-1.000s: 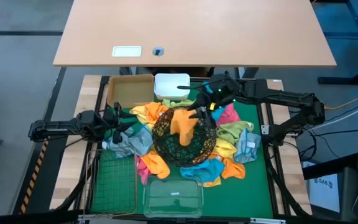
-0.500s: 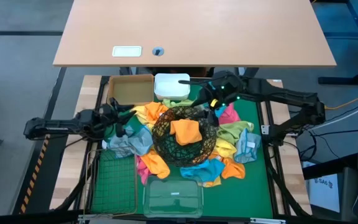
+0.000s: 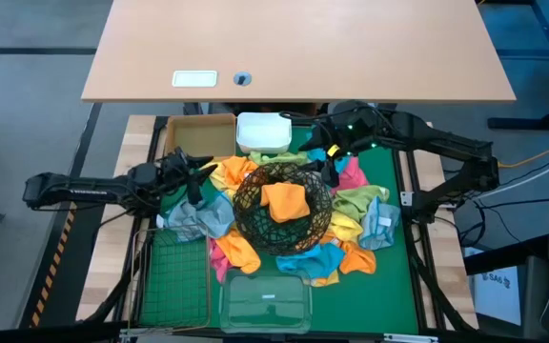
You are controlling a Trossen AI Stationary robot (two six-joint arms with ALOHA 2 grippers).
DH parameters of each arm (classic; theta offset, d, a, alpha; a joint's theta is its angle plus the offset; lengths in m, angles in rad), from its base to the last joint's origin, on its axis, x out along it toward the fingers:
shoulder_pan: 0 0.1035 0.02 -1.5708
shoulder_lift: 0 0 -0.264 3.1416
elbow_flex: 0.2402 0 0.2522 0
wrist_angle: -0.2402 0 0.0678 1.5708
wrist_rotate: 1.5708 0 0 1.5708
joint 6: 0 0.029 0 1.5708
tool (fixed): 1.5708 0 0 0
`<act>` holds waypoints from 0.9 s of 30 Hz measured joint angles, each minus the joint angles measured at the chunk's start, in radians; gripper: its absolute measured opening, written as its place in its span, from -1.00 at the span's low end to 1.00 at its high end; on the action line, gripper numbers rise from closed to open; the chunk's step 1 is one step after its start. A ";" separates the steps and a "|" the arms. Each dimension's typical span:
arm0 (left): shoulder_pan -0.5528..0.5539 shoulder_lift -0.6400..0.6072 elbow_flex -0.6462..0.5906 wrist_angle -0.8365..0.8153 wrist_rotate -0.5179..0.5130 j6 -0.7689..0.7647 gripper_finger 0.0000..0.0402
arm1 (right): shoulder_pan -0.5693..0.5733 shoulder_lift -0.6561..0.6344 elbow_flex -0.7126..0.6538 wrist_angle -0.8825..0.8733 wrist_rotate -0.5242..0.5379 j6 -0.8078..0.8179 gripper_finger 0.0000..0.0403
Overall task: Sort microfiber towel by color & place in baskets
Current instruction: Put the orange towel into the black wire basket
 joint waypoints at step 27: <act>0.386 0.812 0.489 -0.385 0.388 0.033 -0.28 | 0.000 -0.023 0.000 -0.192 0.073 -0.052 0.23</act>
